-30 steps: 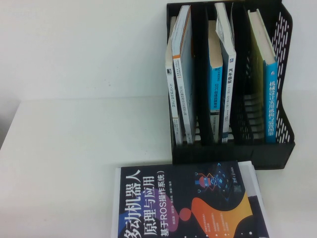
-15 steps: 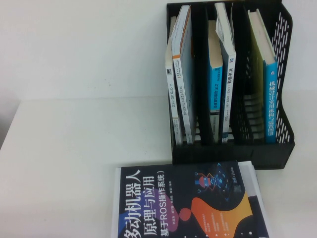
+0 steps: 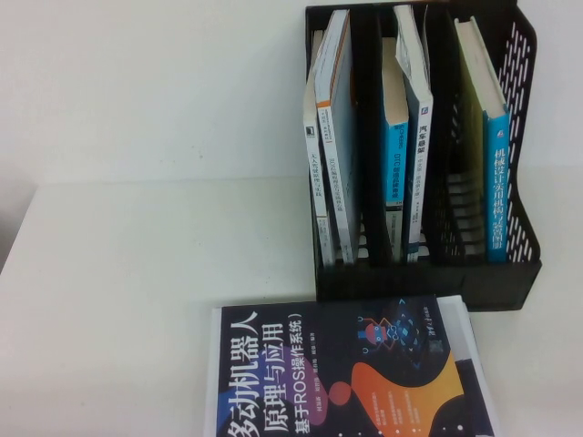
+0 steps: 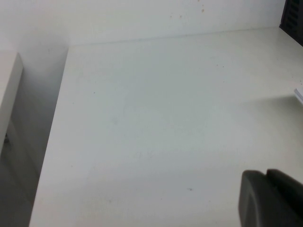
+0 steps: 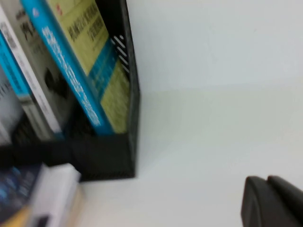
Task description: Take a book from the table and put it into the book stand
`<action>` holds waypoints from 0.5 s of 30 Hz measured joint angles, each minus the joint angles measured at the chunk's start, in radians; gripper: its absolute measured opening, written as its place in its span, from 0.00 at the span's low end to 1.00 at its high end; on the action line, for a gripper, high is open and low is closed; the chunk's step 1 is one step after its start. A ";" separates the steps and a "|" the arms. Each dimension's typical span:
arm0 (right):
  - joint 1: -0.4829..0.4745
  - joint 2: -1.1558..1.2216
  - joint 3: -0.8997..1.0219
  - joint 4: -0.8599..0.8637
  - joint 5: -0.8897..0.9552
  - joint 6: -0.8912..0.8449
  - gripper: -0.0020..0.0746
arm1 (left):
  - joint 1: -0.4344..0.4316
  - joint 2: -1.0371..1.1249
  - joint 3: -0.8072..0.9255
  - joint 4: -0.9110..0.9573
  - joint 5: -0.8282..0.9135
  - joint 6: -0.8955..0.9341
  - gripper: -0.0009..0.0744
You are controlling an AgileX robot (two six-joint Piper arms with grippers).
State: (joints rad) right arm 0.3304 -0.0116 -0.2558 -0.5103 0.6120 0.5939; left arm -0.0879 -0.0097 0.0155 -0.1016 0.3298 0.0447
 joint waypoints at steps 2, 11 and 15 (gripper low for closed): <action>-0.108 -0.002 0.024 0.115 -0.052 -0.202 0.02 | 0.000 0.000 0.000 0.000 0.000 0.000 0.01; -0.284 -0.002 0.257 0.400 -0.288 -0.520 0.02 | 0.000 0.000 0.000 0.000 0.000 0.000 0.01; -0.284 -0.002 0.275 0.439 -0.257 -0.545 0.02 | 0.000 0.000 0.000 0.000 0.000 0.000 0.01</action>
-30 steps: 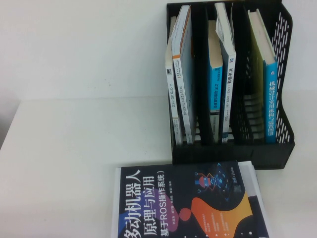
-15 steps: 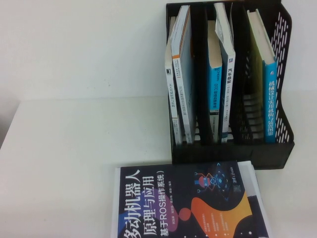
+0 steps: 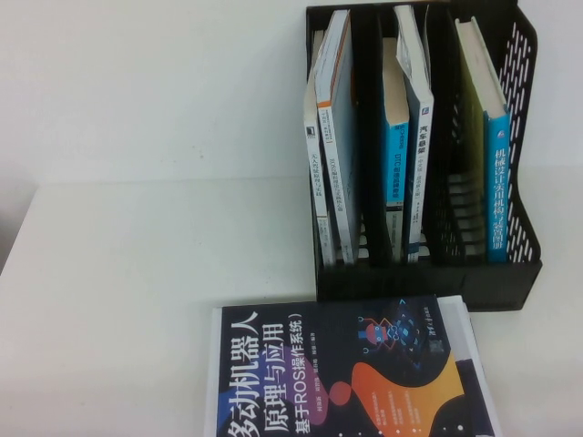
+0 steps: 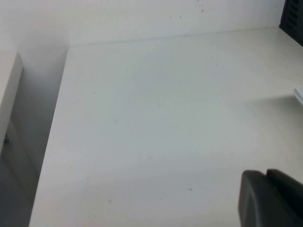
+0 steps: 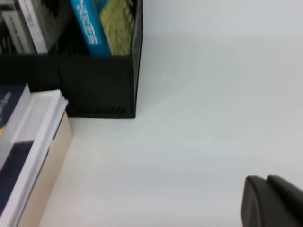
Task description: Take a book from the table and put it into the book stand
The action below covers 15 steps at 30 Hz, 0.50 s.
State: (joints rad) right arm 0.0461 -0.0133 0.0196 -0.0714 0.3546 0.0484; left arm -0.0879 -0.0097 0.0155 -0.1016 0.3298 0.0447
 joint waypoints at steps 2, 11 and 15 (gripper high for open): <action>0.000 0.000 0.000 0.007 -0.005 -0.020 0.02 | 0.000 0.000 0.000 0.000 0.000 0.000 0.01; 0.000 0.000 0.000 0.018 -0.011 -0.029 0.02 | 0.000 0.000 0.000 0.000 0.001 0.000 0.01; 0.000 0.000 0.000 0.021 -0.012 -0.029 0.02 | 0.000 0.000 0.000 0.000 0.001 0.000 0.01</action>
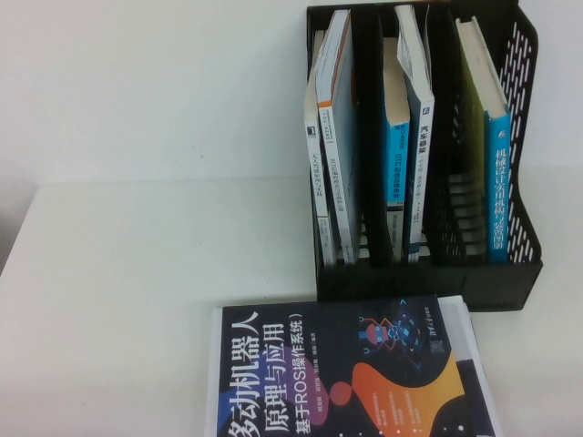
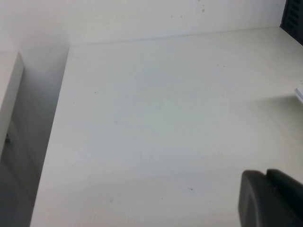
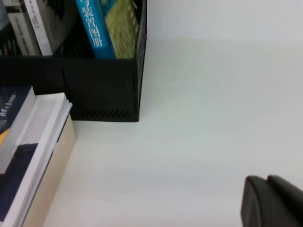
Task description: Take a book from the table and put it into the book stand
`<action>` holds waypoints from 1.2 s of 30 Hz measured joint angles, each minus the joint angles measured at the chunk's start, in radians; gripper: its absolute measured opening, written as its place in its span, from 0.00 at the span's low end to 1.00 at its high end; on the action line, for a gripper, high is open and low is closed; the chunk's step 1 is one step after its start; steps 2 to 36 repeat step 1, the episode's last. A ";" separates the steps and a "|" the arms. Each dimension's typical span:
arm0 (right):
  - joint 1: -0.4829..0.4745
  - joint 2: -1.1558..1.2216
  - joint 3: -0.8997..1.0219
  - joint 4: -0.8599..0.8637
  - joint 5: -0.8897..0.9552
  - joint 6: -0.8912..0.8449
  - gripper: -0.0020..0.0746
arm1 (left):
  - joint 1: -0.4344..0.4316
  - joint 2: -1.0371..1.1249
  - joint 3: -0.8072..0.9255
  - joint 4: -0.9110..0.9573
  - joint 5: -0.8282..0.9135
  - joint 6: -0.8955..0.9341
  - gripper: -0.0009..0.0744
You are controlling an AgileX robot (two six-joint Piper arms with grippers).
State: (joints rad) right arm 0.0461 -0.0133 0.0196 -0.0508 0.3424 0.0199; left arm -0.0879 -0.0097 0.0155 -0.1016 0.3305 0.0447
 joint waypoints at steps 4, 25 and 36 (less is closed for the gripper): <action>0.000 0.000 0.000 0.000 0.000 0.000 0.02 | 0.000 0.000 0.000 0.000 0.000 0.000 0.01; 0.000 0.000 0.000 0.000 0.000 0.000 0.02 | 0.000 0.000 0.000 0.000 0.000 0.000 0.01; 0.000 0.000 0.000 0.000 0.000 0.000 0.02 | 0.000 0.000 0.000 0.000 0.000 0.000 0.01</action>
